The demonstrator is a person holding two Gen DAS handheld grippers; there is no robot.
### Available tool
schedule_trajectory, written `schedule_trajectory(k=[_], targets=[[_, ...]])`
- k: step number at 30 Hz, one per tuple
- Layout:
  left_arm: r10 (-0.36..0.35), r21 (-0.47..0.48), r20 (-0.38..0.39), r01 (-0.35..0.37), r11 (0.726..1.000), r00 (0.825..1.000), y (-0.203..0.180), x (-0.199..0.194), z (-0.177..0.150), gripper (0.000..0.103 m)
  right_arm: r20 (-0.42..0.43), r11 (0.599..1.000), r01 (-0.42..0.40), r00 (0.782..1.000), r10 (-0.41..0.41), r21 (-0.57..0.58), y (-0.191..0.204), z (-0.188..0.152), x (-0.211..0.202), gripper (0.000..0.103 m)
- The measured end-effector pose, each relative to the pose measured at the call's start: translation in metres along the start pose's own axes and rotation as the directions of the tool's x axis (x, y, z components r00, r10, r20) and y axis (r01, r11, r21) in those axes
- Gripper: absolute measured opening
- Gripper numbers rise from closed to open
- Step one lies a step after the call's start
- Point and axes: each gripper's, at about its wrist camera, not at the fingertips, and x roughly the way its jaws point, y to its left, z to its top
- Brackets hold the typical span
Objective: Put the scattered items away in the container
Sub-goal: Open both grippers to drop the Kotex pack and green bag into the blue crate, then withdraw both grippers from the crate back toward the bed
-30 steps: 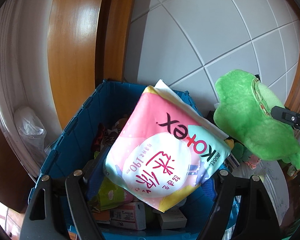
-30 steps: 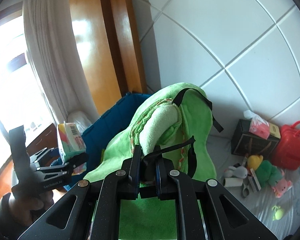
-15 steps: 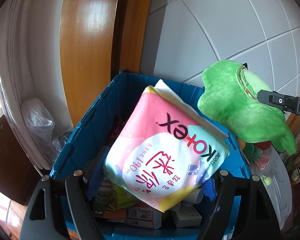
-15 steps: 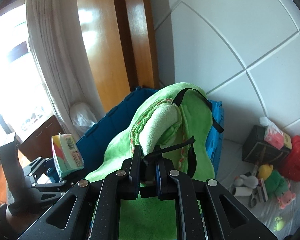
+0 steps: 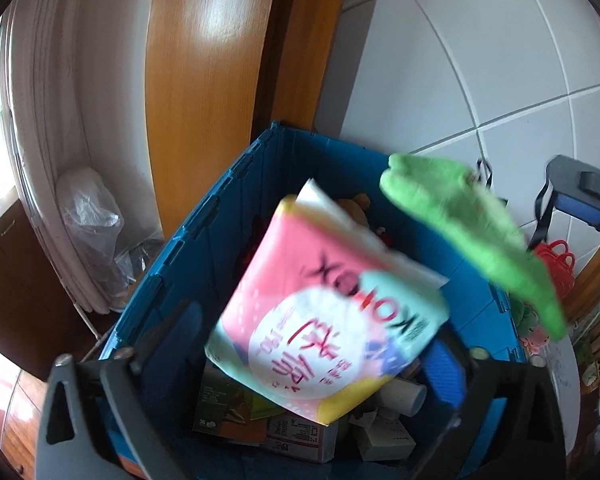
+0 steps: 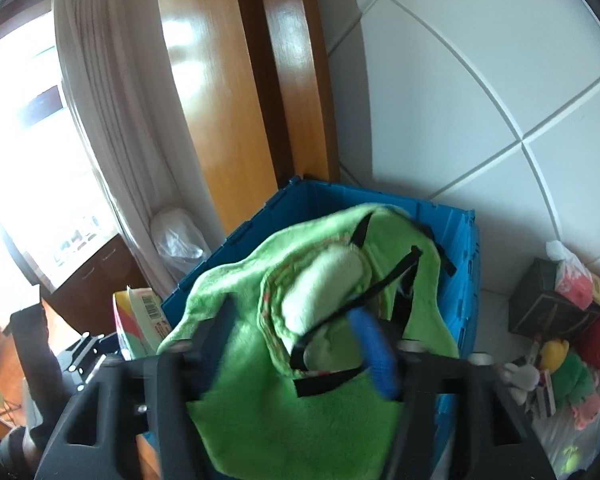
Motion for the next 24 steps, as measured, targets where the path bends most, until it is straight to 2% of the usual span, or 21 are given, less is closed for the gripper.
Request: schedule_trajectory(k=[1,7,12,18,24], targets=[[0.000,0.002,-0.010,0.000,1.000,1.000,0.000,0.002,-0.002,0.103,0.009,1.000,0.004,1.000,-0.004,0.005,-0.002,-0.001,-0.002,0.103],[0.025,-0.018,-0.016,-0.025,1.000,1.000,0.000,0.000,-0.006,0.103,0.021,0.999,0.023,1.000,-0.023,0.032,-0.017,-0.011,-0.020,0.103],[0.010,-0.012,-0.005,-0.011,1.000,1.000,-0.009,-0.005,-0.008,0.103,0.034,0.998,0.039,0.999,-0.040,0.040,-0.026,-0.023,-0.038,0.103],[-0.013,0.028,0.017,0.012,1.000,1.000,-0.035,-0.016,-0.014,0.103,0.061,0.999,0.034,0.997,-0.037,0.037,-0.033,-0.044,-0.066,0.103],[-0.018,0.046,0.030,0.017,0.999,0.999,-0.070,-0.028,-0.023,0.103,0.049,0.999,0.040,0.998,-0.041,0.035,-0.054,-0.072,-0.087,0.103]])
